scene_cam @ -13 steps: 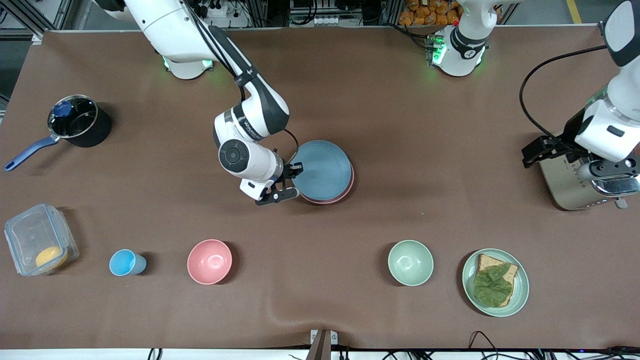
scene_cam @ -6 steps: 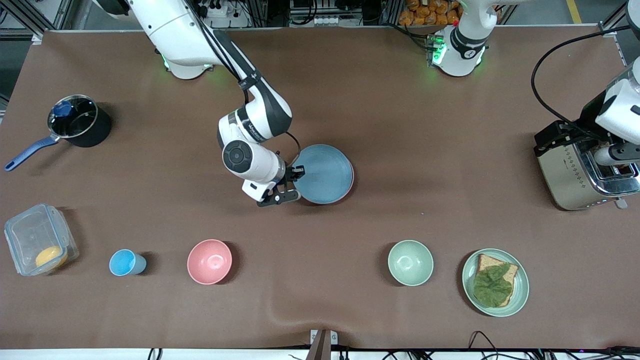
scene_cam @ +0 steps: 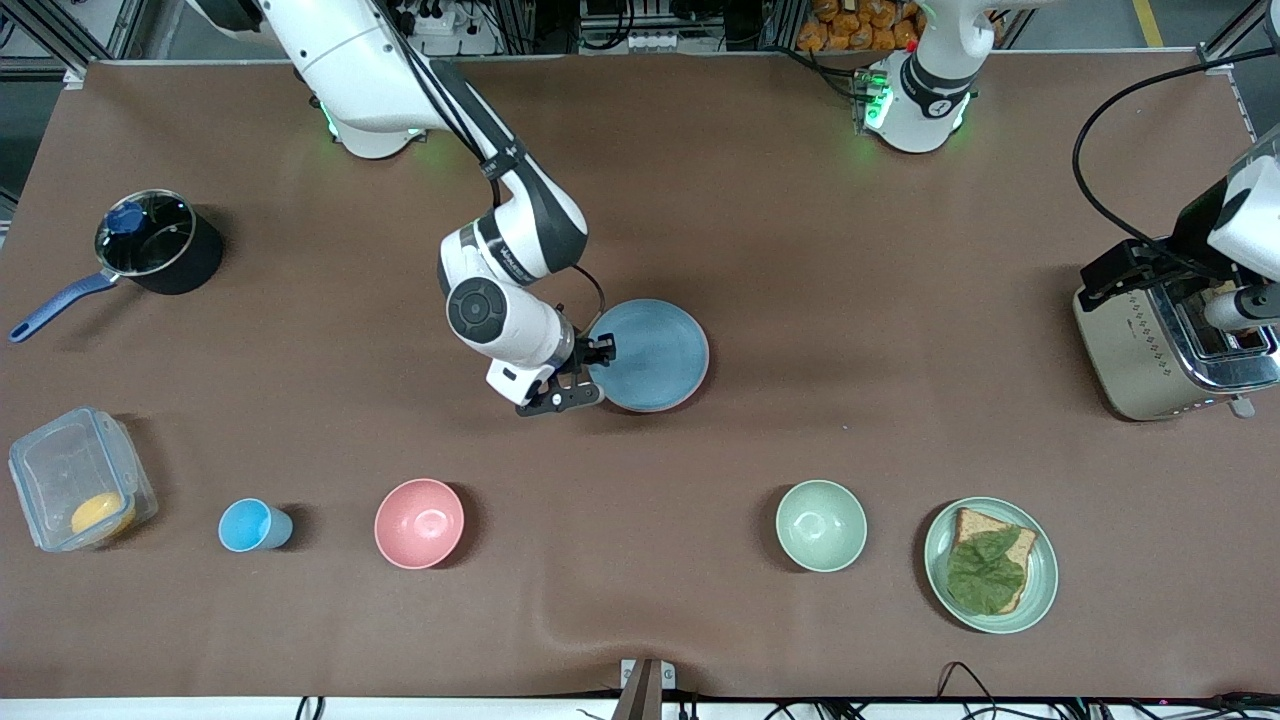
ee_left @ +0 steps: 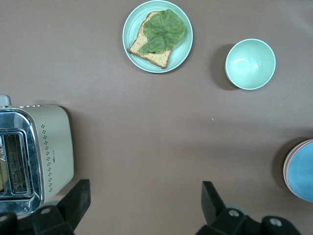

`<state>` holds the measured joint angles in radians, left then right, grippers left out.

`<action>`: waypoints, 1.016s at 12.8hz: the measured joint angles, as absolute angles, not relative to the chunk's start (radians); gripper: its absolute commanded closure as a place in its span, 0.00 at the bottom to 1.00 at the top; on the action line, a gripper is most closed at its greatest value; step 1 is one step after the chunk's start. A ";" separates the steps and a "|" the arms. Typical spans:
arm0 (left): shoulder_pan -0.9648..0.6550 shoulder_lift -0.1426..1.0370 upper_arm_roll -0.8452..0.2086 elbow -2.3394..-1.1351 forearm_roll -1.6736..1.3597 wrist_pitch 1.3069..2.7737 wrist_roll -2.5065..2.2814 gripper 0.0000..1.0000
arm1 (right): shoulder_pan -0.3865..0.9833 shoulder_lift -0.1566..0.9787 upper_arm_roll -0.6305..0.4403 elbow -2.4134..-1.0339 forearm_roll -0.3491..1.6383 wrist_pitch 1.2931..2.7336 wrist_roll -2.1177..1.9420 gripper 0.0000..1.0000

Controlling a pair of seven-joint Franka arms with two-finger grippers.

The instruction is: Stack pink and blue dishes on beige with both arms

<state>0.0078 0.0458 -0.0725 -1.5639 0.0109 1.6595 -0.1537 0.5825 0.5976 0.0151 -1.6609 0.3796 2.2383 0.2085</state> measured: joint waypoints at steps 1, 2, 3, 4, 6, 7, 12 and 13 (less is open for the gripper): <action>0.008 0.046 -0.073 -1.564 0.011 1.659 -0.154 0.00 | 0.566 0.564 0.006 -1.651 0.379 2.181 0.209 0.00; 0.008 0.046 -0.073 -1.564 0.011 1.659 -0.154 0.00 | 0.539 0.520 -0.002 -1.642 0.376 2.113 0.208 0.00; 0.008 0.046 -0.073 -1.564 0.011 1.659 -0.154 0.00 | 0.502 0.470 -0.009 -1.639 0.361 2.049 0.205 0.00; 0.008 0.046 -0.073 -1.563 0.011 1.659 -0.154 0.00 | 0.457 0.423 -0.015 -1.639 0.320 1.993 0.187 0.00; 0.008 0.046 -0.073 -1.563 0.010 1.659 -0.154 0.00 | 0.349 0.360 -0.023 -1.641 0.242 1.902 0.057 0.00; 0.008 0.046 -0.073 -1.560 0.010 1.659 -0.154 0.00 | 0.287 0.337 -0.026 -1.639 0.230 1.856 -0.037 0.00; 0.008 0.045 -0.073 -1.546 0.010 1.640 -0.154 0.00 | 0.017 0.127 -0.031 -1.548 0.086 1.563 -0.242 0.00; 0.008 0.045 -0.073 -1.545 0.010 1.636 -0.154 0.00 | 0.001 0.078 -0.031 -1.545 0.074 1.541 -0.242 0.00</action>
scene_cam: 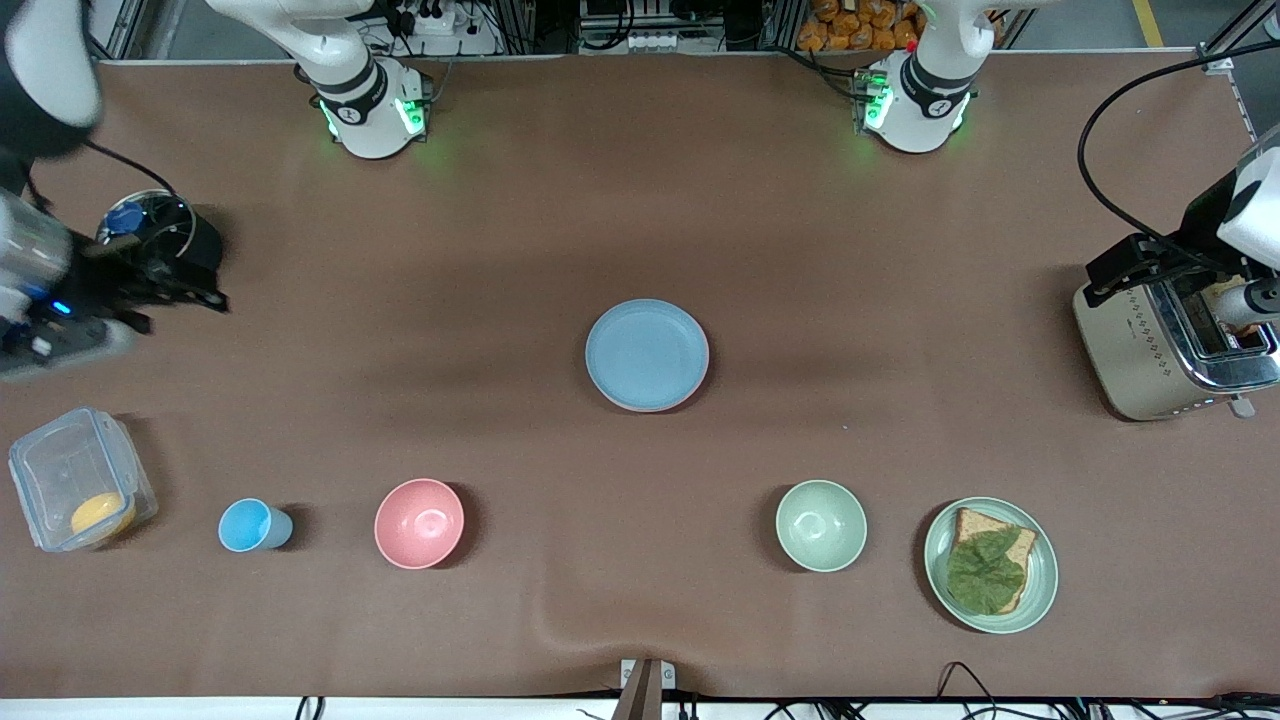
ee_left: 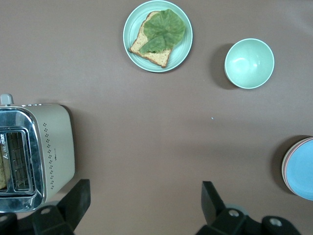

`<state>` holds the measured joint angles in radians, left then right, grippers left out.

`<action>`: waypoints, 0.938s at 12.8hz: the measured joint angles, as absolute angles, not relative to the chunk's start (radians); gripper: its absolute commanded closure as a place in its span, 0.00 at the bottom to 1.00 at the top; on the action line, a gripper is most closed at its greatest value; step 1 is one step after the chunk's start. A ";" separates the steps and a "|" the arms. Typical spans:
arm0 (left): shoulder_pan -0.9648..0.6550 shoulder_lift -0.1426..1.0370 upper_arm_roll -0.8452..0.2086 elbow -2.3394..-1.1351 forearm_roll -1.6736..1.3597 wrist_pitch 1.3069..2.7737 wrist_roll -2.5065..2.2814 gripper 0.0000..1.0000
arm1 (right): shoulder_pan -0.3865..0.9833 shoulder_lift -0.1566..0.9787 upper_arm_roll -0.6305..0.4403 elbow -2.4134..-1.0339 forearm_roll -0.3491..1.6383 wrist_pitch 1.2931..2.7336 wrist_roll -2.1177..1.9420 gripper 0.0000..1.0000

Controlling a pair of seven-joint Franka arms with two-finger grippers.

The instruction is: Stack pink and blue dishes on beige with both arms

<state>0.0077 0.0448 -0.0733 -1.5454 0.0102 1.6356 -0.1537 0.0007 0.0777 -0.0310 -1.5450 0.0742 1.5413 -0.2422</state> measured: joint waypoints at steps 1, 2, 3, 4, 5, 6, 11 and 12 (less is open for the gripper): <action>0.008 0.045 -0.073 -1.545 0.010 1.631 -0.154 0.00 | -0.011 0.037 -0.030 -1.545 0.067 1.528 -0.241 0.00; 0.008 0.045 -0.073 -1.543 0.010 1.624 -0.154 0.00 | -0.021 0.004 -0.030 -1.546 0.055 1.518 -0.232 0.00; 0.008 0.045 -0.073 -1.538 0.010 1.617 -0.154 0.00 | -0.033 -0.019 -0.030 -1.546 0.050 1.501 -0.197 0.00; 0.008 0.045 -0.073 -1.531 0.010 1.608 -0.154 0.00 | -0.042 -0.031 -0.030 -1.547 0.049 1.471 -0.134 0.00; 0.008 0.045 -0.073 -1.525 0.010 1.603 -0.154 0.00 | -0.047 -0.034 -0.030 -1.548 0.048 1.449 -0.074 0.00; 0.008 0.045 -0.073 -1.521 0.010 1.601 -0.154 0.00 | -0.047 -0.033 -0.029 -1.551 0.047 1.443 -0.035 0.00; 0.008 0.045 -0.073 -1.520 0.010 1.595 -0.154 0.00 | -0.048 -0.033 -0.028 -1.536 0.040 1.450 -0.001 0.00; 0.008 0.045 -0.073 -1.520 0.010 1.589 -0.154 0.00 | -0.048 -0.033 -0.027 -1.523 0.039 1.450 0.000 0.00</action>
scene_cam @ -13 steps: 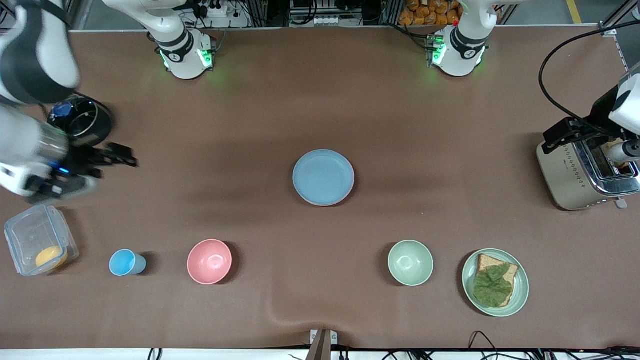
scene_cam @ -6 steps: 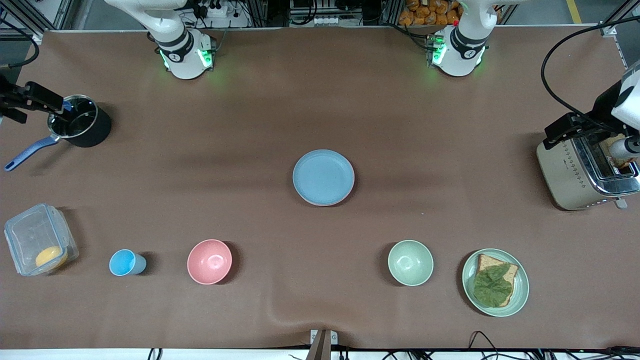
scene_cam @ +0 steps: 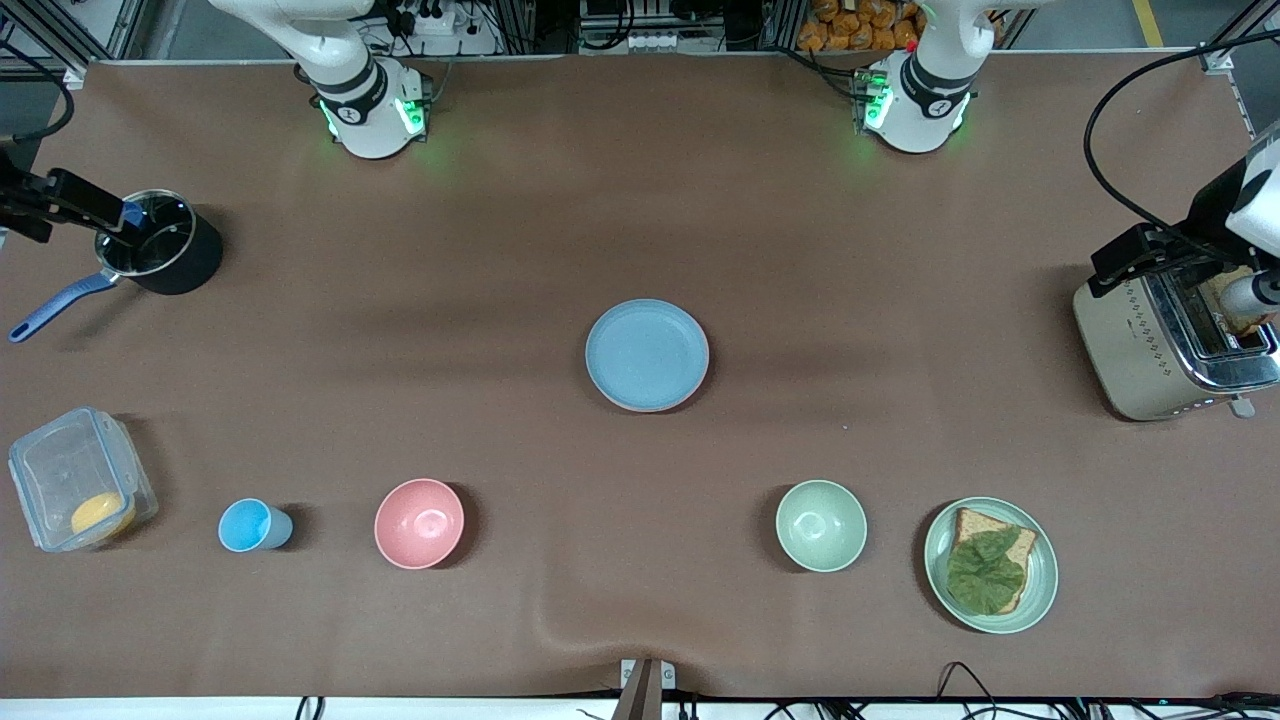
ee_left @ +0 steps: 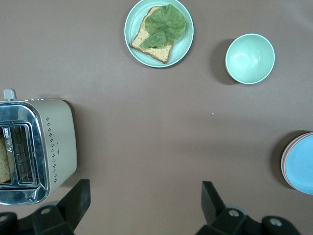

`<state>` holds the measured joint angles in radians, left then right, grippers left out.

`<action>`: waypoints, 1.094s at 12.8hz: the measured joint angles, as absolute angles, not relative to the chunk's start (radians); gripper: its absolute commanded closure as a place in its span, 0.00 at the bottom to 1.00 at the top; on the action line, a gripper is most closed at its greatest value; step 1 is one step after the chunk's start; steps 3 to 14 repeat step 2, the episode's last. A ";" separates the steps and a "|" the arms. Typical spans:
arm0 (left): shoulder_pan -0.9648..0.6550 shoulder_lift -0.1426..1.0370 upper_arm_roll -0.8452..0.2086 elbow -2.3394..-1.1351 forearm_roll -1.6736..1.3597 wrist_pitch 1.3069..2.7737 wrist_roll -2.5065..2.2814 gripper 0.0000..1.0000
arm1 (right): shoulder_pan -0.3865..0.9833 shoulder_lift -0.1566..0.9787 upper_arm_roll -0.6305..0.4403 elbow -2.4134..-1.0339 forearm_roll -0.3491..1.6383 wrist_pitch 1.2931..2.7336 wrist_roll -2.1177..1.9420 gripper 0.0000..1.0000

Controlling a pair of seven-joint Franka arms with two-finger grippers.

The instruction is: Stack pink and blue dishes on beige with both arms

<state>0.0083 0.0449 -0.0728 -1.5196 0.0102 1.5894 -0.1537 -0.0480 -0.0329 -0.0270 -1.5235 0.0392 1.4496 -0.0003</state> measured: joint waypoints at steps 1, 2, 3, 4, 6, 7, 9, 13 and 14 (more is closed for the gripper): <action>0.008 0.045 -0.073 -1.519 0.010 1.576 -0.154 0.00 | -0.049 -0.033 -0.027 -1.515 0.038 1.449 0.000 0.00; 0.008 0.045 -0.073 -1.519 0.010 1.562 -0.154 0.00 | -0.054 -0.032 -0.026 -1.510 0.037 1.449 0.000 0.00; 0.008 0.045 -0.073 -1.519 0.010 1.562 -0.154 0.00 | -0.054 -0.032 -0.026 -1.510 0.037 1.449 0.000 0.00; 0.008 0.045 -0.073 -1.519 0.010 1.562 -0.154 0.00 | -0.054 -0.032 -0.026 -1.510 0.037 1.449 0.000 0.00; 0.008 0.045 -0.073 -1.519 0.010 1.562 -0.154 0.00 | -0.054 -0.032 -0.026 -1.510 0.037 1.449 0.000 0.00; 0.008 0.045 -0.073 -1.519 0.010 1.562 -0.154 0.00 | -0.054 -0.032 -0.026 -1.510 0.037 1.449 0.000 0.00; 0.008 0.045 -0.073 -1.519 0.010 1.562 -0.154 0.00 | -0.054 -0.032 -0.026 -1.510 0.037 1.449 0.000 0.00; 0.008 0.045 -0.073 -1.519 0.010 1.562 -0.154 0.00 | -0.054 -0.032 -0.026 -1.510 0.037 1.449 0.000 0.00; 0.008 0.045 -0.073 -1.519 0.010 1.562 -0.154 0.00 | -0.054 -0.032 -0.026 -1.510 0.037 1.449 0.000 0.00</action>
